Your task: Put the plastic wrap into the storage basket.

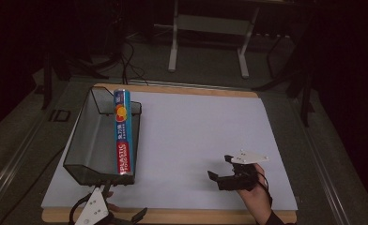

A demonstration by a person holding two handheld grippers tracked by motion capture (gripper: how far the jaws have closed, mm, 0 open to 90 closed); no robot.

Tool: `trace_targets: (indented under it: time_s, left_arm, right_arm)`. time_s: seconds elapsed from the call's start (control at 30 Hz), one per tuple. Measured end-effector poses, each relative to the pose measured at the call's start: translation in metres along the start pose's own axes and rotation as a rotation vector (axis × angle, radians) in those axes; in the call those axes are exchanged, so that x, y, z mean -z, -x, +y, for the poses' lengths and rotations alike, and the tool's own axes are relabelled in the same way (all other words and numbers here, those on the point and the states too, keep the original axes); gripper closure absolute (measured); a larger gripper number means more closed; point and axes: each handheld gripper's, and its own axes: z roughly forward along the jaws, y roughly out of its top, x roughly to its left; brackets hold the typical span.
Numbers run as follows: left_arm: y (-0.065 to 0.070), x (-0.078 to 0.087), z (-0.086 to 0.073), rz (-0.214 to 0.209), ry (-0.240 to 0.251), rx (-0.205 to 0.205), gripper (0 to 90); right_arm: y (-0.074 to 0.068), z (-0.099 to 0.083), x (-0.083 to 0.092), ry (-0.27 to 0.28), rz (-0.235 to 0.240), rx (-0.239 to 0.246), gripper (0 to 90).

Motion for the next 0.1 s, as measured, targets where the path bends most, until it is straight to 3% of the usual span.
trace_targets:
  time_s: [0.1]
  left_arm:
    - [-0.0004, -0.0002, -0.0001, -0.003, 0.0, 0.0, 0.6]
  right_arm:
    - [0.0011, 0.0008, 0.0008, 0.005, -0.005, 0.0, 11.0]
